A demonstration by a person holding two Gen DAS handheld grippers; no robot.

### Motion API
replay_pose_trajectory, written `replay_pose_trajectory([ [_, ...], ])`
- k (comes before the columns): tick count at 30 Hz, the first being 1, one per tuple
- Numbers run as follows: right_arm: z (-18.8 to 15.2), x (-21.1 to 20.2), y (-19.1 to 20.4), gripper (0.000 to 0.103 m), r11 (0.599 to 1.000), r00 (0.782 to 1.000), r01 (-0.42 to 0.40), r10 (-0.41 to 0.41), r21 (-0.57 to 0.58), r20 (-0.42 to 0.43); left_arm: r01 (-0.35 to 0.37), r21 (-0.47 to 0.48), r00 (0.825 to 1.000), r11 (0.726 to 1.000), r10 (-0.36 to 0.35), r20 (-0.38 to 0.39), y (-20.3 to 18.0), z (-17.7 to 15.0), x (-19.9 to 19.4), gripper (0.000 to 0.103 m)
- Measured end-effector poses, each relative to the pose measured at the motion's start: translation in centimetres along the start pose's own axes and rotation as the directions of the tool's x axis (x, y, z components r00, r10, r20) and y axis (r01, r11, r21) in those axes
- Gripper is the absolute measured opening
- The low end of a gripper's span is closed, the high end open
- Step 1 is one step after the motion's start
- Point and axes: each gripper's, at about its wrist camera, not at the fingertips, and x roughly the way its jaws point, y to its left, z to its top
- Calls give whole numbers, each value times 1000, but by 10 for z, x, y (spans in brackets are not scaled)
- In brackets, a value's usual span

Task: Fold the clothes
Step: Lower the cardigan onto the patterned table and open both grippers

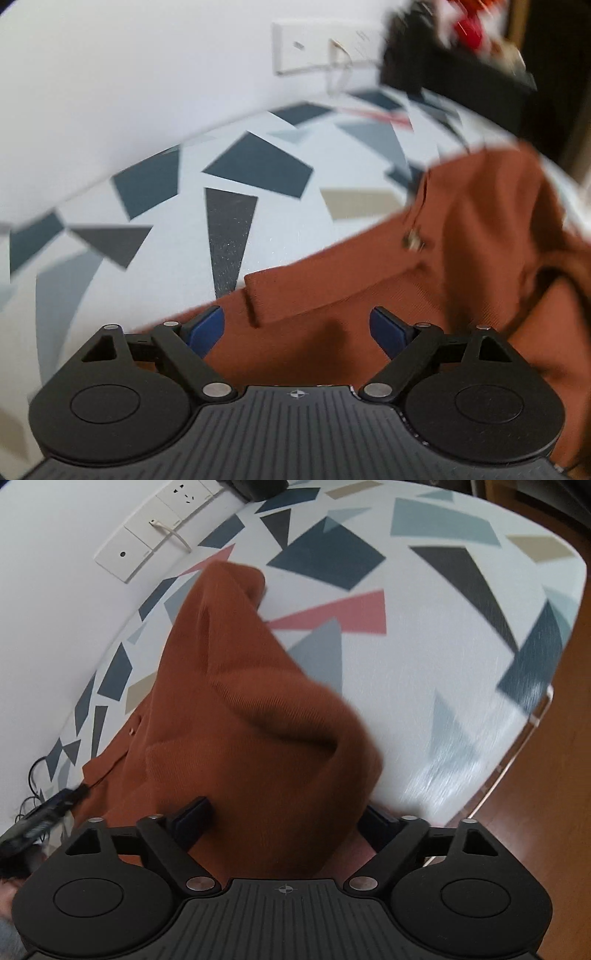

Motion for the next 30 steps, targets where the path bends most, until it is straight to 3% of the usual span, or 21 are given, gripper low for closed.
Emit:
replay_pose_trajectory([
  [2, -5, 2, 5, 62, 1000, 1000, -12, 12, 0, 7, 19, 59, 1000, 998, -19, 1, 1, 2, 11, 88],
  [5, -12, 4, 13, 51, 1000, 999, -26, 26, -2, 24, 102, 80, 995, 992, -100, -21, 4, 7, 29, 91],
  [7, -13, 6, 16, 45, 1000, 999, -22, 22, -4, 35, 109, 102, 994, 989, -109, -5, 1, 6, 28, 90],
  [9, -13, 9, 19, 38, 1000, 999, -18, 18, -4, 42, 116, 123, 993, 986, -119, 12, -2, 6, 26, 64],
  [10, -12, 11, 21, 37, 1000, 999, -8, 8, -6, 47, 115, 127, 993, 985, -118, 17, -4, 6, 25, 45],
  [11, -10, 12, 23, 35, 1000, 999, 1, -1, -10, 50, 95, 111, 995, 989, -97, 8, -3, 8, 23, 36],
  [12, -7, 14, 26, 34, 1000, 999, 10, -9, -17, 51, 85, 104, 996, 991, -86, 1, -2, 7, 21, 20],
  [13, -4, 16, 29, 33, 1000, 998, 19, -17, -24, 52, 75, 97, 997, 992, -75, -7, -2, 6, 19, 15],
  [16, 11, 24, 39, 30, 998, 998, 39, -36, -56, 60, 31, 60, 1000, 998, -31, 1, 5, -6, 10, 14],
  [22, 54, 61, 93, 27, 969, 998, 49, -36, -243, 59, -45, -175, 999, 984, 48, 13, 38, -55, -31, 14],
  [26, 75, 98, 152, 26, 903, 999, 25, -9, -428, 38, -110, -304, 994, 946, 111, -15, 41, -99, -71, 14],
  [30, 69, 132, 212, 25, 806, 999, -5, 29, -592, 30, -161, -401, 987, 902, 151, -56, 18, -134, -104, 14],
])
